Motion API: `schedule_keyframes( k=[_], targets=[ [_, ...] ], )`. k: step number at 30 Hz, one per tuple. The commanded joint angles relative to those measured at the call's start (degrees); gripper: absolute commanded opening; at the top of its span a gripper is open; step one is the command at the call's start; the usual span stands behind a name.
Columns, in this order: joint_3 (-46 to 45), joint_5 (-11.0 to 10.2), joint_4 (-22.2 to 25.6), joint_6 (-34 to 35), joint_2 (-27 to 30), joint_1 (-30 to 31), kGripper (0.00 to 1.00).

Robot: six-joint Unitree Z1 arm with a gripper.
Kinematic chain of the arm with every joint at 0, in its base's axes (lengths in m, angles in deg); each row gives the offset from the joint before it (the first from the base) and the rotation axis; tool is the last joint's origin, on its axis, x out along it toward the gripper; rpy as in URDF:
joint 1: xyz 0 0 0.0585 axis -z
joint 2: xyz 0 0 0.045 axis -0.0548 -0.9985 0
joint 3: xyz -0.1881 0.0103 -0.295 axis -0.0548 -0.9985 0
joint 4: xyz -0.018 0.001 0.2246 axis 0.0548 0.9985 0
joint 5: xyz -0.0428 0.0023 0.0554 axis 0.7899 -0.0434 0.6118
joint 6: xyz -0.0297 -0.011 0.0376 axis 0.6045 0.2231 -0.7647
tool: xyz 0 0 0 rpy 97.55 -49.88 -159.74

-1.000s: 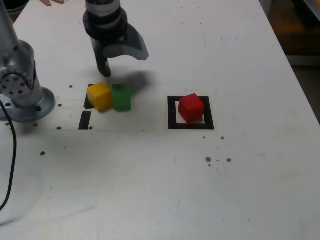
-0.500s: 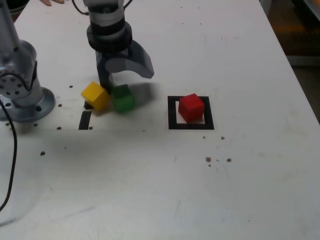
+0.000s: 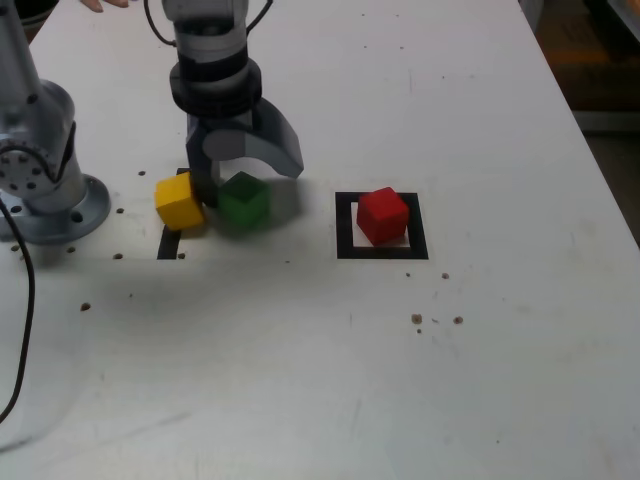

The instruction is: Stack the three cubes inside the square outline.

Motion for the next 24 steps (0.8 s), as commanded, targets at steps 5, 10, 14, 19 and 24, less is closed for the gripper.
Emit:
schedule_keyframes(
  k=[5, 10, 14, 19, 24],
  targets=[
    [0.1, 2.5, 0.2, -0.3, 0.7, 2.6, 0.89],
    [1.1, 4.0, 0.3, -1.0, 1.2, 5.4, 0.89],
    [1.4, 5.2, 0.9, -2.4, 1.2, 6.7, 0.88],
    [0.4, 5.7, 1.2, -3.4, 1.1, 6.9, 0.82],
    [-0.5, 5.2, 0.5, -3.6, 1.0, 6.8, 0.68]
  ],
)
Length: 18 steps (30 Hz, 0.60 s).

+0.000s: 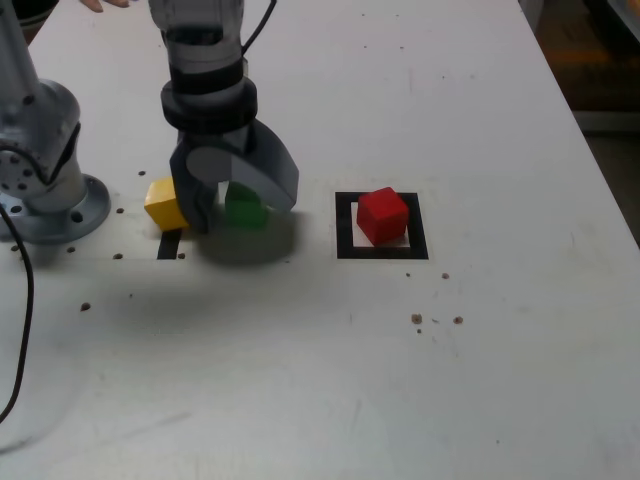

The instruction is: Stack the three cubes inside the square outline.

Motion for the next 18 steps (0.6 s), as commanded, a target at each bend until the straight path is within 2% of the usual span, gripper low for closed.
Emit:
schedule_keyframes(
  k=[1, 8, 18],
  targets=[
    [-0.2, -0.4, -0.4, -0.1, 0.1, 0.0, 0.65],
    [0.1, -1.9, -1.7, -0.1, -0.6, -0.2, 0.58],
    [0.8, -2.9, -6.6, -0.1, -0.7, -0.4, 0.23]
  ],
)
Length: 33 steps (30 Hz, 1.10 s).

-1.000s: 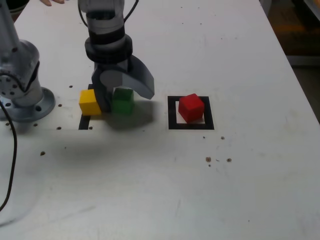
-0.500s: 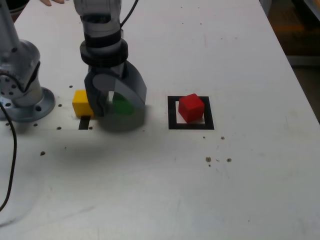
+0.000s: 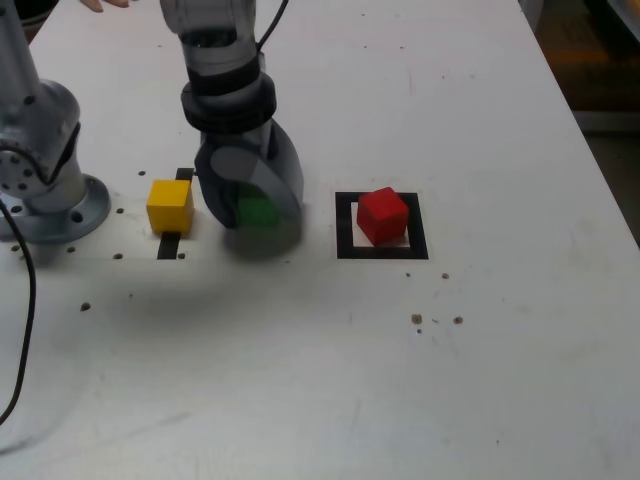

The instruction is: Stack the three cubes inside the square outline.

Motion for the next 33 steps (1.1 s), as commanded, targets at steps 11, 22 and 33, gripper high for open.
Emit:
schedule_keyframes(
  k=[11, 22, 33],
  targets=[
    [4.3, -2.8, 6.3, 4.1, 2.1, 0.0, 0.19],
    [19.6, -6.0, 26.1, 4.7, 3.1, 0.3, 0.19],
    [35.0, -2.1, 34.3, 1.5, -6.0, 0.1, 0.19]
  ],
)
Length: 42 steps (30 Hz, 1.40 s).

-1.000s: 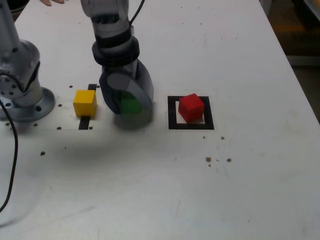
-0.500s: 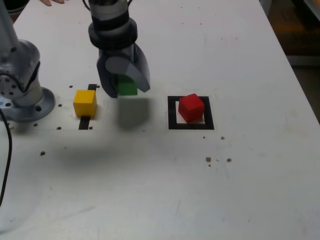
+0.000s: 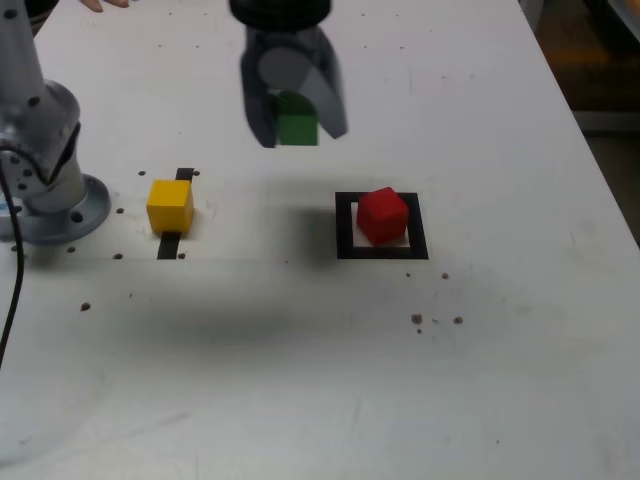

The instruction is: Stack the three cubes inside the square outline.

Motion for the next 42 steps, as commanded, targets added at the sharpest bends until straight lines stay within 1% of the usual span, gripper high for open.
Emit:
schedule_keyframes(
  k=[1, 3, 10, 19, 30, 42],
  targets=[
    [2.0, 0.7, 0.3, -0.5, -1.4, -0.1, 0.19],
    [4.3, 1.2, 0.7, -1.0, -2.8, -0.1, 0.19],
    [9.5, 1.6, 1.9, -2.2, -7.1, 0.0, 0.19],
    [12.0, 3.8, 1.1, -3.4, -12.2, 0.1, 0.21],
    [13.0, 5.3, -1.5, -4.5, -15.0, 0.1, 0.21],
    [13.7, 6.7, -2.3, -5.1, -16.7, 0.3, 0.27]
  ],
)
